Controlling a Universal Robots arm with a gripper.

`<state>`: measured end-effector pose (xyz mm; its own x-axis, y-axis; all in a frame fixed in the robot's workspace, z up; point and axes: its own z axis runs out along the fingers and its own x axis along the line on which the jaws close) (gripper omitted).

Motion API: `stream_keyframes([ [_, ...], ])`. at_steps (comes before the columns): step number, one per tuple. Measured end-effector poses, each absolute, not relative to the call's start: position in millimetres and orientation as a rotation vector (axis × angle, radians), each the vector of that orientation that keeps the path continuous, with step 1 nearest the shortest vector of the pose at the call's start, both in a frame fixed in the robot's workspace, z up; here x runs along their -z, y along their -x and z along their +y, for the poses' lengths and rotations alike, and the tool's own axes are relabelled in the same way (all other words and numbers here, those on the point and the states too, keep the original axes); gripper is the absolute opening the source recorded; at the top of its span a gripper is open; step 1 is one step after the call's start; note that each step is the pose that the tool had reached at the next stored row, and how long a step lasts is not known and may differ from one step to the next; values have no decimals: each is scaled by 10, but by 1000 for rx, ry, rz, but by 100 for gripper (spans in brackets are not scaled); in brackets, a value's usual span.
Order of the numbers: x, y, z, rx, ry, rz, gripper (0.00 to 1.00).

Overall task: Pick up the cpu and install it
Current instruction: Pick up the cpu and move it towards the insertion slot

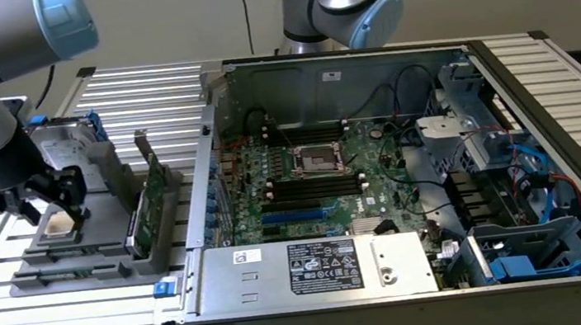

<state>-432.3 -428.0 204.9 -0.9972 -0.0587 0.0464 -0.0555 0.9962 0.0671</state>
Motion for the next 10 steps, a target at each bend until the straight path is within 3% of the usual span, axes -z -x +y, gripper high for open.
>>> stream_keyframes([
  [10,-1982,4336,-4280,113,-72,-3080,64],
])
